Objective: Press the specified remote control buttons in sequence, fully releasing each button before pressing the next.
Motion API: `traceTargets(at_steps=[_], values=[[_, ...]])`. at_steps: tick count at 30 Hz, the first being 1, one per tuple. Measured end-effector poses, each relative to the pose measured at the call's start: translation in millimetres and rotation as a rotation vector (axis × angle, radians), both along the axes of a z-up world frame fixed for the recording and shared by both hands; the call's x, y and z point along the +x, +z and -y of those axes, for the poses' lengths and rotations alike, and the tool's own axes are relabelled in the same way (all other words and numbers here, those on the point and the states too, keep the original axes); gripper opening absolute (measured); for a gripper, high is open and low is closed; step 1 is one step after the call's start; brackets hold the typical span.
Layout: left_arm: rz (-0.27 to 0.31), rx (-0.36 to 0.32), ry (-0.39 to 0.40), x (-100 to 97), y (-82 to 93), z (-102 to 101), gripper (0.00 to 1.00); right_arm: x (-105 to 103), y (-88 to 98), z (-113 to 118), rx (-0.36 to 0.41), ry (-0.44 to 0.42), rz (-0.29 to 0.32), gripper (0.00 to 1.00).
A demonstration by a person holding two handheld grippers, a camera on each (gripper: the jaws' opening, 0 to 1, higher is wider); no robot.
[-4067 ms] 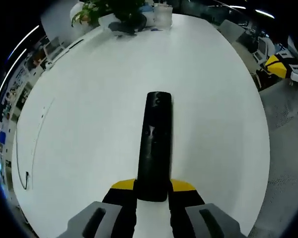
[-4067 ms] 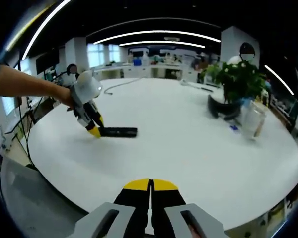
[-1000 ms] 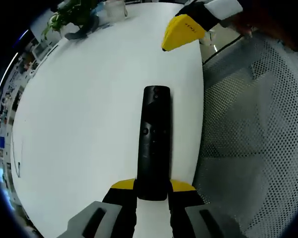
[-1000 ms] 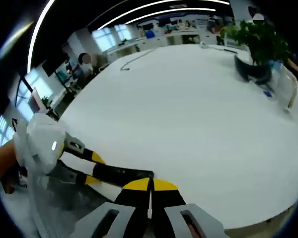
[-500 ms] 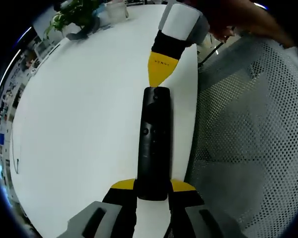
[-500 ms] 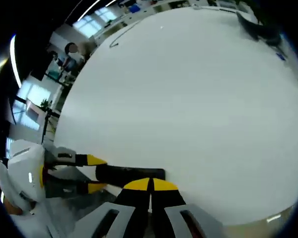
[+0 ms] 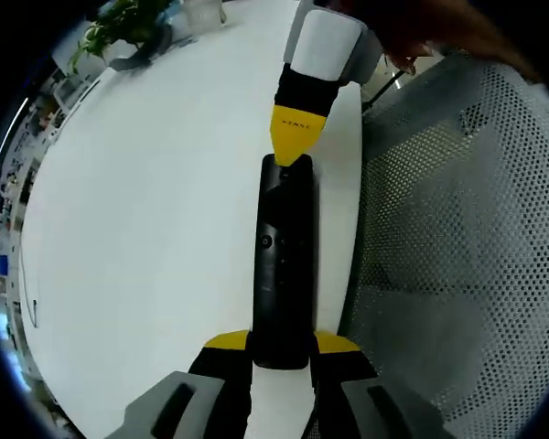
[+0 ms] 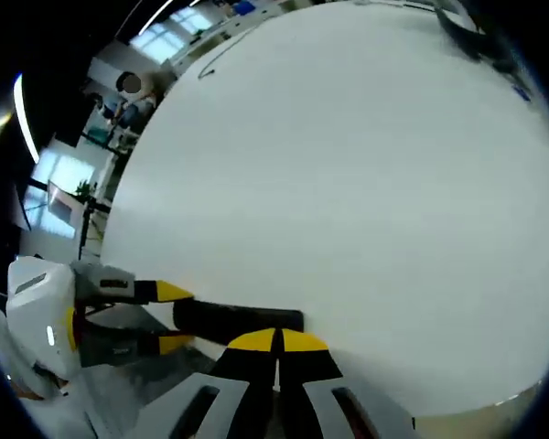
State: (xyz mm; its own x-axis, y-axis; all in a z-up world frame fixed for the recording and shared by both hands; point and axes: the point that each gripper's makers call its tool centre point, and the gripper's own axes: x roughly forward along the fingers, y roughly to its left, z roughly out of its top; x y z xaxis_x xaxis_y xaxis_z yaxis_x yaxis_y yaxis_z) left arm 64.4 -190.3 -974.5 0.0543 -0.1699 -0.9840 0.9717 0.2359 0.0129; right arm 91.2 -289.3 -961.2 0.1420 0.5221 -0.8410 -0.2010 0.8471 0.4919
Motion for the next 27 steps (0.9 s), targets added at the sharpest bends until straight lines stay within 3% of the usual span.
traceTargets(at_steps=[5, 11, 18, 27], values=[[0.004, -0.029, 0.005, 0.4, 0.5, -1.0, 0.23, 0.8, 0.1, 2.0, 0.011, -0.008, -0.008, 0.00], [0.014, -0.075, 0.003, 0.9, 1.4, -1.9, 0.23, 3.5, -0.1, 3.4, 0.086, -0.105, -0.049, 0.00], [0.023, -0.142, 0.009, 1.9, 1.8, -2.2, 0.23, 3.3, 2.0, 0.8, 0.080, -0.072, -0.036, 0.00], [0.017, -0.124, -0.002, 1.8, 1.9, -0.4, 0.23, 1.9, 8.0, -8.4, 0.126, -0.036, -0.030, 0.00]])
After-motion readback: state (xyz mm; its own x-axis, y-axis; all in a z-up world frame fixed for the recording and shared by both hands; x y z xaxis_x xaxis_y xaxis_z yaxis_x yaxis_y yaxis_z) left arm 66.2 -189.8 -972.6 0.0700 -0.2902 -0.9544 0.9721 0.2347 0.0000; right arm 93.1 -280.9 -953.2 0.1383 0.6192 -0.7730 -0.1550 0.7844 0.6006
